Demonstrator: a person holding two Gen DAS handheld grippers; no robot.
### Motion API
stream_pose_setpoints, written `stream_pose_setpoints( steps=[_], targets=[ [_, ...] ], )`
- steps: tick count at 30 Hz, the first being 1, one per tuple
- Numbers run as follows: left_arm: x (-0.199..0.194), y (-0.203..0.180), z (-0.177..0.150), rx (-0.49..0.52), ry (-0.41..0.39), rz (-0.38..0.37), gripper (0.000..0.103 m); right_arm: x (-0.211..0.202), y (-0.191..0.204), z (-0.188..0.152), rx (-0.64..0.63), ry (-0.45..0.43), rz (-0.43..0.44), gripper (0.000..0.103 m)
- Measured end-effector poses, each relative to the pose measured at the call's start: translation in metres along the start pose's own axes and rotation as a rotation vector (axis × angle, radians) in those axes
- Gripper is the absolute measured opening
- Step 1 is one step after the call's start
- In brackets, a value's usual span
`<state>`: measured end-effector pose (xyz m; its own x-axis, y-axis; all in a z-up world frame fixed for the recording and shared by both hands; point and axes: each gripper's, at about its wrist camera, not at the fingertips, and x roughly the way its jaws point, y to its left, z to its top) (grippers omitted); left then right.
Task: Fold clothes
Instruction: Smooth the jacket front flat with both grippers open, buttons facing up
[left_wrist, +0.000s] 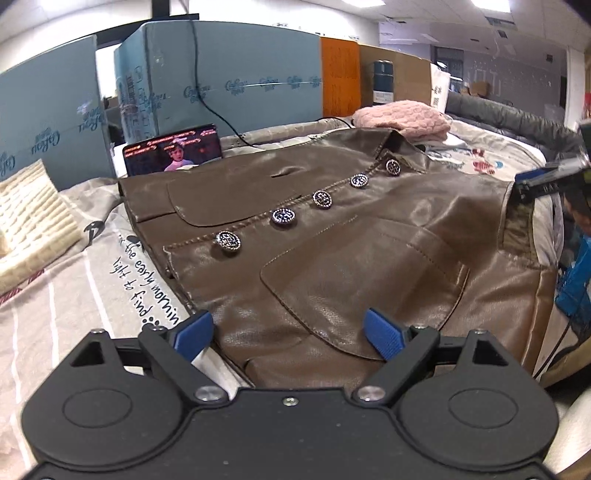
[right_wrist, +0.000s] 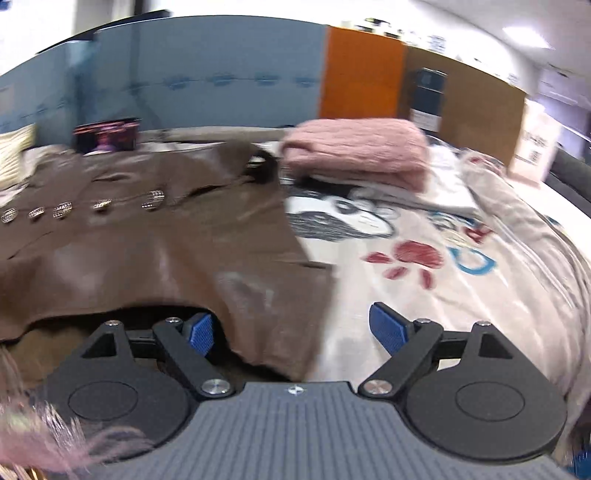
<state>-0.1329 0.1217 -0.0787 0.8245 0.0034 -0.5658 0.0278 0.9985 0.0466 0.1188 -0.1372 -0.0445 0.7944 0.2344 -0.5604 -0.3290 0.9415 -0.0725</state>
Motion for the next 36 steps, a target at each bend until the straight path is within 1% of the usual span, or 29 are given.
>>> stream_pose_setpoints(
  steps=[4, 7, 10, 11, 13, 15, 17, 20, 22, 25, 27, 29, 30, 31, 32, 33, 34, 36],
  targets=[
    [0.001, 0.004, 0.002, -0.008, 0.006, -0.019, 0.090, 0.005, -0.015, -0.005, 0.047, 0.014, -0.005, 0.087],
    [0.000, 0.011, 0.006, -0.034, 0.003, -0.046, 0.090, -0.001, -0.015, -0.006, 0.051, 0.011, 0.035, 0.087],
    [-0.002, 0.026, 0.013, -0.098, -0.038, -0.041, 0.090, -0.019, -0.013, -0.001, 0.039, -0.037, 0.199, 0.087],
    [-0.001, 0.030, 0.016, -0.109, -0.051, -0.025, 0.090, -0.024, -0.013, 0.001, 0.038, -0.058, 0.255, 0.087],
    [0.004, 0.036, 0.021, -0.110, -0.063, 0.011, 0.090, -0.032, -0.013, 0.008, 0.053, -0.111, 0.344, 0.087],
    [0.011, 0.040, 0.026, -0.096, -0.061, 0.018, 0.090, -0.035, -0.012, 0.014, 0.086, -0.157, 0.429, 0.087],
    [0.018, 0.044, 0.031, -0.077, -0.056, 0.022, 0.090, -0.032, -0.008, 0.019, 0.106, -0.179, 0.497, 0.087],
    [0.032, 0.049, 0.035, -0.052, -0.026, 0.014, 0.090, -0.021, -0.002, 0.024, 0.131, -0.167, 0.550, 0.087],
    [0.042, 0.052, 0.037, -0.052, 0.003, 0.014, 0.090, -0.011, 0.004, 0.024, 0.141, -0.133, 0.533, 0.087],
    [0.045, 0.054, 0.035, -0.056, 0.004, 0.016, 0.088, 0.006, 0.008, 0.022, 0.162, -0.064, 0.497, 0.087],
    [0.042, 0.050, 0.033, -0.032, -0.013, 0.023, 0.079, 0.012, 0.010, 0.018, 0.162, -0.032, 0.467, 0.087],
    [0.039, 0.050, 0.032, -0.017, -0.023, 0.024, 0.057, 0.017, 0.010, 0.014, 0.159, -0.008, 0.442, 0.087],
    [0.037, 0.052, 0.031, -0.032, -0.027, 0.012, 0.051, 0.020, 0.010, 0.012, 0.157, 0.001, 0.432, 0.087],
    [0.036, 0.056, 0.031, -0.059, -0.031, -0.007, 0.039, 0.022, 0.010, 0.011, 0.155, 0.009, 0.423, 0.087],
    [0.035, 0.059, 0.031, -0.088, -0.035, -0.028, 0.023, 0.024, 0.011, 0.010, 0.152, 0.010, 0.420, 0.087],
    [0.033, 0.059, 0.030, -0.103, -0.041, -0.041, 0.018, 0.025, 0.012, 0.010, 0.147, 0.010, 0.417, 0.087],
    [0.031, 0.058, 0.029, -0.114, -0.047, -0.052, 0.010, 0.025, 0.012, 0.009, 0.142, 0.010, 0.413, 0.088],
    [0.024, 0.050, 0.028, -0.087, -0.061, -0.035, 0.006, 0.025, 0.013, 0.008, 0.129, 0.009, 0.408, 0.088]
  ],
)
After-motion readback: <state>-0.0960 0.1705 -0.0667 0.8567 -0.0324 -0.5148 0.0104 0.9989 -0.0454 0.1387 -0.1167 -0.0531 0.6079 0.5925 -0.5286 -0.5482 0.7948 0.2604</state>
